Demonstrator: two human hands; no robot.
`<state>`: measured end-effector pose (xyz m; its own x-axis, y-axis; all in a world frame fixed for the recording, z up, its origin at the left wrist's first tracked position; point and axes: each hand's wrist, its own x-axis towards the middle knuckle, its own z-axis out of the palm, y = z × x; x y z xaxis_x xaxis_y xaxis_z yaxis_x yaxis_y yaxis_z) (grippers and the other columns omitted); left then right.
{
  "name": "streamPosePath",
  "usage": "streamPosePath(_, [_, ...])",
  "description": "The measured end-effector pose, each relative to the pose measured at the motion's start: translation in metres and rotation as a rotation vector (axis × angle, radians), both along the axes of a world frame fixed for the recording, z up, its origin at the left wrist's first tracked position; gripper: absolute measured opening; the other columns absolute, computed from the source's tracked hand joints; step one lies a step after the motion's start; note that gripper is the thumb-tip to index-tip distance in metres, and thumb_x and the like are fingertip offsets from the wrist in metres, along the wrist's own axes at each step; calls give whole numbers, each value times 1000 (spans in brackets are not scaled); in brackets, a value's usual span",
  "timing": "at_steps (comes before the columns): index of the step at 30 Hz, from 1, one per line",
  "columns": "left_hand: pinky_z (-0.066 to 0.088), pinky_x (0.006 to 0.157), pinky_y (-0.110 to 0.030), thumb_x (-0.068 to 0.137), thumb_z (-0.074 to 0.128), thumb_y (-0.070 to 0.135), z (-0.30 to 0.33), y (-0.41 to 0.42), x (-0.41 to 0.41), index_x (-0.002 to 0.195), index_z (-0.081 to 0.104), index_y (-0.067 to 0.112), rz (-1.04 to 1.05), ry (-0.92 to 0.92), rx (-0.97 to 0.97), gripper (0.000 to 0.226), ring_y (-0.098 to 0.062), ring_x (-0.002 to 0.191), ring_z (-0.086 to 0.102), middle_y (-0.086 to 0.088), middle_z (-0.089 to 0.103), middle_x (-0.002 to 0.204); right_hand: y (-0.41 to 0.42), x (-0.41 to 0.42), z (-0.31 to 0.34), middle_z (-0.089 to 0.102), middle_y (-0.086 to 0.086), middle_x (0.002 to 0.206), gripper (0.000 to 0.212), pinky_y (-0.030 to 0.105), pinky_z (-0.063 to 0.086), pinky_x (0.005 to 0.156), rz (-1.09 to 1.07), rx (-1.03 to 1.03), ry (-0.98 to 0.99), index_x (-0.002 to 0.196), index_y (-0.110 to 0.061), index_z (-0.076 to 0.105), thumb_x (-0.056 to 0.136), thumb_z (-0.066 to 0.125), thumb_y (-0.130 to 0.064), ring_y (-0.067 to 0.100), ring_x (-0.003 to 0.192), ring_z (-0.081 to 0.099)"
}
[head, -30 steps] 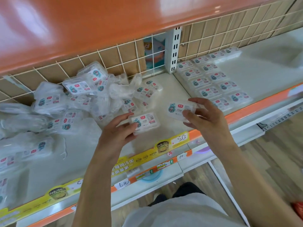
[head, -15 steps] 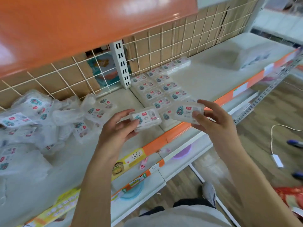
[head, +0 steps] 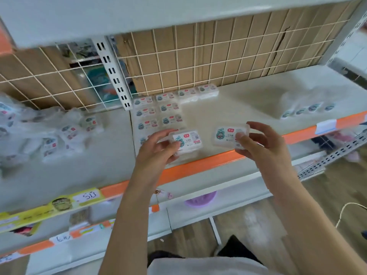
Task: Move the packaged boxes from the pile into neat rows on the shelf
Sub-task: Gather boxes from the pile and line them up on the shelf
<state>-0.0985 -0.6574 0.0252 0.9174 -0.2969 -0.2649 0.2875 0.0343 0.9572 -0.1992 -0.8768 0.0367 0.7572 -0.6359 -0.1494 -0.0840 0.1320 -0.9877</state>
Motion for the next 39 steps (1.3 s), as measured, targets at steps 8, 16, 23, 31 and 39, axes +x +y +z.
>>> streamPosePath(8, [60,81,-29,88,73,19,-5,-56,4,119,66,38,103,-116,171,37,-14,102,70,-3,70,110,-56,27,-13,75,9,101,35,26,61,72,117,28,30,121,-11,65,88,75,-11,22,88,76])
streamPosePath(16, [56,84,-32,95,63,25,-4,-96,57,125,61,41,89,-287,391,34,-14,104,65,5,64,111,-84,70,-27,76,9,99,35,31,62,73,156,-22,67,119,-12,65,86,77,-14,20,84,76])
streamPosePath(23, [53,71,-30,96,61,27,-12,-120,95,128,58,42,11,-348,562,34,-13,99,63,9,58,108,-105,94,-34,76,8,96,32,32,62,73,151,-26,59,115,-13,66,86,78,-16,20,84,76])
streamPosePath(31, [53,87,-32,89,70,38,-15,-139,117,132,57,31,41,-318,679,45,-15,106,59,-1,60,125,-137,140,-44,74,11,98,29,32,62,72,243,-71,117,113,-14,67,86,78,-15,23,86,74])
streamPosePath(39, [54,92,-36,93,67,31,-19,-158,134,137,55,23,137,-446,954,47,-26,115,59,-10,57,136,-153,180,-52,67,1,85,36,40,63,78,320,-171,166,118,-12,65,85,79,-19,22,80,72])
